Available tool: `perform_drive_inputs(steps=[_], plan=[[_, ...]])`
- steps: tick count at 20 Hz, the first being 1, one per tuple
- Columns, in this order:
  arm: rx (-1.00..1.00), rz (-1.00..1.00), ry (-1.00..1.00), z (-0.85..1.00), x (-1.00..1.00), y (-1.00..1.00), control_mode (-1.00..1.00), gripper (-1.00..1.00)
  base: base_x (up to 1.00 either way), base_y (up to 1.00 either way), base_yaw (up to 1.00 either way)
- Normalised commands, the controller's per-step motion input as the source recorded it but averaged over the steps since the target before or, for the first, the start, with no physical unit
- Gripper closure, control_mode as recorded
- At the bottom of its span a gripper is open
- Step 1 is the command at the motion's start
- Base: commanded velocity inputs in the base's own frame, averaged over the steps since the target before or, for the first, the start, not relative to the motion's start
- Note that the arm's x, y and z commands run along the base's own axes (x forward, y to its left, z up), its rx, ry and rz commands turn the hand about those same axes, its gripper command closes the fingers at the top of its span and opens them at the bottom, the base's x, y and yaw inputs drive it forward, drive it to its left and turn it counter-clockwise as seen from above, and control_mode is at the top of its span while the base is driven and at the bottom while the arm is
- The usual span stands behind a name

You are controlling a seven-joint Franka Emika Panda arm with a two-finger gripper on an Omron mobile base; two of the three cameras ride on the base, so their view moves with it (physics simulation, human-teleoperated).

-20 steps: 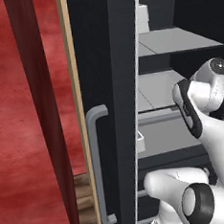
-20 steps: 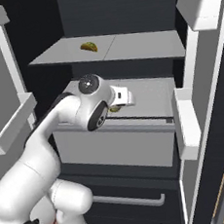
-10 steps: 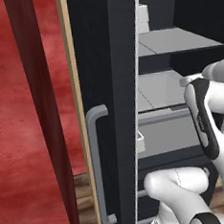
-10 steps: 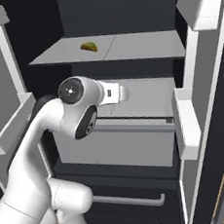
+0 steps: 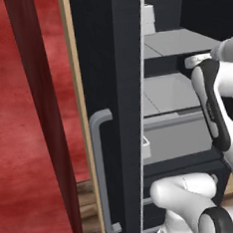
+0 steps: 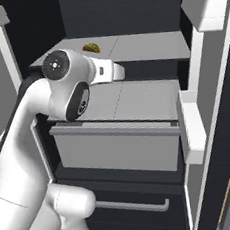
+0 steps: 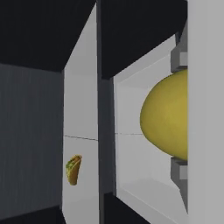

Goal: Move the tacos and lemon from the second highest shelf to the top shelf to make space. Then, place the pitcher from the counter on the cleared second highest shelf.

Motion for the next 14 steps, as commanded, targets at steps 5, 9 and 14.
perform_drive_inputs(steps=[5, 9, 14], plan=[[0.02, 0.0, 0.0, 0.4, 0.32, 0.0, -1.0, 1.0, 0.0, 0.0, 0.0], [0.02, 0.0, 0.0, 0.02, 0.64, 0.0, -1.0, 1.0, 0.0, 0.0, 0.0], [0.02, 0.0, 0.0, -0.16, 0.81, 0.0, -1.0, 1.0, 0.0, 0.0, 0.0]])
